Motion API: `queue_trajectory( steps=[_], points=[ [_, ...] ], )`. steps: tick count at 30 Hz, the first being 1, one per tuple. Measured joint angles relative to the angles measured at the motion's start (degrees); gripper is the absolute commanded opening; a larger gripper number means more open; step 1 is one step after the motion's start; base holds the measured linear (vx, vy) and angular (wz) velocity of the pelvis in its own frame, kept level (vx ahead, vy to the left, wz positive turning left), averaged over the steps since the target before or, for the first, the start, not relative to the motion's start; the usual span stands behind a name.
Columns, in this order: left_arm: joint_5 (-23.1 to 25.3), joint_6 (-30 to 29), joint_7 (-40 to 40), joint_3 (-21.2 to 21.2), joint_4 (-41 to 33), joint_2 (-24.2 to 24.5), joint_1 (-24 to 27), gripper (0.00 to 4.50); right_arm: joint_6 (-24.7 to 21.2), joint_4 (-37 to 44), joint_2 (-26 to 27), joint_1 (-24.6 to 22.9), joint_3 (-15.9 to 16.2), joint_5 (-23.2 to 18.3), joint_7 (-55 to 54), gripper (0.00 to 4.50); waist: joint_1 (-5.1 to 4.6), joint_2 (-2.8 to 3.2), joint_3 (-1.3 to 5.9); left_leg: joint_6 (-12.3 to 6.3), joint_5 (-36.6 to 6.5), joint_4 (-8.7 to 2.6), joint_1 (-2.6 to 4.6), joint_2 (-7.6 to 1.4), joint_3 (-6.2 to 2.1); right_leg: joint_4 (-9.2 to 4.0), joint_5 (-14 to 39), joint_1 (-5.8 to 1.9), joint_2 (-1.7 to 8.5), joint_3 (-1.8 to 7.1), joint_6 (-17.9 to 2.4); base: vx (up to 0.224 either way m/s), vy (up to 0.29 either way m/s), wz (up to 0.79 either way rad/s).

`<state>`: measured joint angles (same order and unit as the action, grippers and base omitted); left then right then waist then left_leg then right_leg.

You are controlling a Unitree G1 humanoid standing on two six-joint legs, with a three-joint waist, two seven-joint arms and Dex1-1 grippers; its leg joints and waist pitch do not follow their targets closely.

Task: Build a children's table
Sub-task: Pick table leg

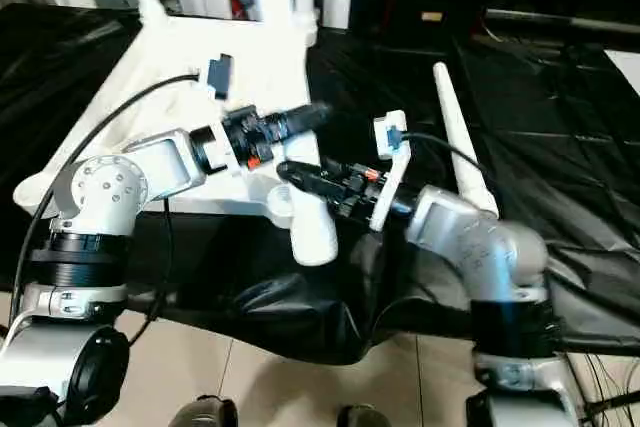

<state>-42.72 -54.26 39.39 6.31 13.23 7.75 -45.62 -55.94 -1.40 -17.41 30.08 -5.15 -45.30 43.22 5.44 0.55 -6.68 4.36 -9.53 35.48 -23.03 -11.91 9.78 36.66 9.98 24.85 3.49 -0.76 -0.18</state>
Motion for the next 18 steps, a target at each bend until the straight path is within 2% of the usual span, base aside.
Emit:
queue_trajectory(
  steps=[5, 6, 9, 14, 18],
  points=[
    [-1.2, -1.1, 2.4, -0.4, 0.0, 0.1, 0.0, 1.88, -3.7, 0.1, -1.9, 0.7, 1.3, -0.8, 2.3, 3.01, 0.28, 0.05, 0.03, 0.13, 0.1, 0.06, 0.04, 0.0, -0.07, 0.17, -0.1, 0.0, 0.0, -0.02, 0.0, 0.0, 0.0, 0.0],
    [-1.6, -1.1, 3.0, -0.4, 0.0, 0.1, 0.0, 1.88, -4.5, 0.1, -2.1, 0.7, 1.6, -1.3, 2.7, 2.73, 0.32, 0.05, 0.03, 0.16, 0.1, 0.06, 0.04, 0.0, -0.07, 0.21, -0.1, 0.0, 0.0, -0.02, 0.0, 0.0, 0.0, 0.0],
    [-2.0, -1.1, 4.0, -0.4, 0.0, 0.1, 0.0, 1.88, -6.1, 0.5, -2.2, 0.7, 2.3, -2.3, 3.2, 2.61, 0.43, 0.08, 0.04, 0.29, 0.2, 0.06, 0.05, 0.0, -0.12, 0.29, -0.2, 0.01, 0.0, -0.04, 0.0, 0.0, 0.0, 0.0],
    [-2.1, -1.1, 4.2, -0.3, 0.0, -0.1, 0.0, 1.88, -6.4, 1.3, -2.4, 0.3, 2.6, -2.4, 3.3, 2.07, 0.81, 0.1, 0.06, 0.38, 0.2, 0.06, 0.05, 0.0, -0.15, 0.28, -0.4, 0.02, 0.0, -0.05, 0.0, 0.0, 0.0, 0.0],
    [-2.1, -1.0, 4.2, -0.4, 0.1, -0.1, 0.0, 1.86, -5.8, 1.6, -2.3, -0.2, 2.6, -2.4, 3.3, 1.97, 0.99, 0.15, 0.09, 0.39, 0.3, 0.06, 0.05, 0.0, -0.16, 0.28, -0.5, 0.03, 0.0, -0.05, 0.0, 0.0, 0.0, 0.0]
  ],
)
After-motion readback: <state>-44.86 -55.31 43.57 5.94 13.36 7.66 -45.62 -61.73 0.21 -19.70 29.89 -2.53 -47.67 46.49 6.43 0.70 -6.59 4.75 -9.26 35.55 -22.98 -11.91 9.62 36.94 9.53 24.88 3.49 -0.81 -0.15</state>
